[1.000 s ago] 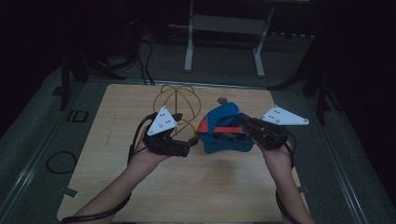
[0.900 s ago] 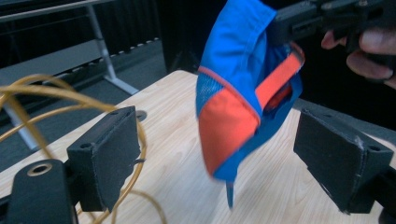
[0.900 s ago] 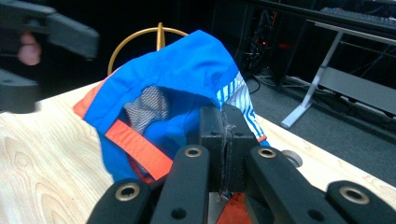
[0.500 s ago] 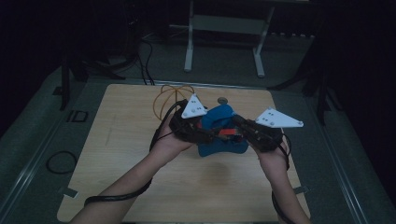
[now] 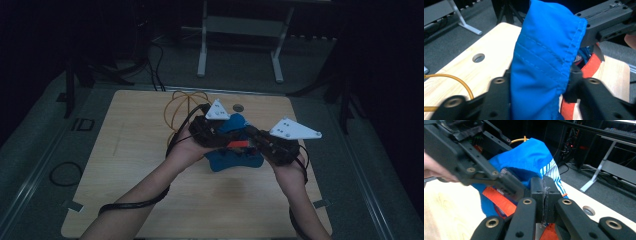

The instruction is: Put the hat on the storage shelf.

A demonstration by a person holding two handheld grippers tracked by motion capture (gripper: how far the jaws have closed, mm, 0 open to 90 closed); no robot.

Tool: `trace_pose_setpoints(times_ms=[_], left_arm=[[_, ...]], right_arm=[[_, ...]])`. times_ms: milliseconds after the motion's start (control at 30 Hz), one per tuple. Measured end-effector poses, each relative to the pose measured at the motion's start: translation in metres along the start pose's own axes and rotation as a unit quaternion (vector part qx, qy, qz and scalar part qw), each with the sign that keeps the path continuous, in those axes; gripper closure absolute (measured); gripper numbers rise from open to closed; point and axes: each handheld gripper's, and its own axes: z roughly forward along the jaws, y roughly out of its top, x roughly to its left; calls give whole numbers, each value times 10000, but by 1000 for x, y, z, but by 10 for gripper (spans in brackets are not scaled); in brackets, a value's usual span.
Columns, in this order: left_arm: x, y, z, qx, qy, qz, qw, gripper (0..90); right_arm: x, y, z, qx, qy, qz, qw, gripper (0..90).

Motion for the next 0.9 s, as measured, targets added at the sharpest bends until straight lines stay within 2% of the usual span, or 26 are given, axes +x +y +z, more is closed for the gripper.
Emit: trace_pose_setpoints(times_ms=[33, 100, 167, 333, 400, 433, 467, 533, 567, 600, 667, 767, 800, 867, 900], left_arm=[[0, 0, 1, 7, 18, 6, 10000, 652], [-2, 0, 2, 63, 42, 148, 9999, 810], [-5, 0, 2, 94, 157, 294, 9994, 885], [-9, 1, 1, 90, 421, 670, 9968, 900], [-10, 1, 0, 52, 412, 716, 9966, 900], [-12, 1, 0, 26, 417, 801, 9959, 900], [-13, 1, -1, 22, 459, 831, 9955, 900], [-14, 1, -3, -19, 416, 827, 9957, 900], [-15, 1, -4, -16, 483, 840, 9953, 900], [-15, 1, -4, 3, 424, 870, 9953, 900], [-15, 0, -6, -24, 522, 918, 9944, 900], [-14, -2, -8, -67, 538, 903, 9944, 900], [-14, -3, -9, -92, 549, 945, 9940, 900], [-14, -5, -13, -264, 415, 1027, 9935, 900], [-15, -6, -15, -281, 464, 1116, 9923, 900]], right_arm=[[1, 0, 0, 6, 0, 13, 10000, 890], [2, -1, 0, 12, 44, 36, 10000, 890], [5, -3, 0, 28, 29, 21, 10000, 889], [3, -5, -5, -49, 161, 156, 9997, 885], [3, -5, -9, -104, 168, 123, 9997, 869], [4, -4, -12, -120, 206, 129, 9996, 862], [4, -4, -15, -138, 235, 138, 9995, 848], [5, -4, -22, -198, 329, 161, 9991, 818], [6, -3, -26, -214, 337, 136, 9991, 801], [6, -3, -30, -252, 355, 124, 9990, 786], [7, -2, -38, -276, 439, 83, 9986, 760], [8, -2, -51, -419, 549, 112, 9976, 716], [9, -2, -56, -445, 508, 74, 9977, 688], [8, -3, -63, -491, 434, 8, 9979, 659], [6, -4, -65, -507, 440, 33, 9977, 645]])
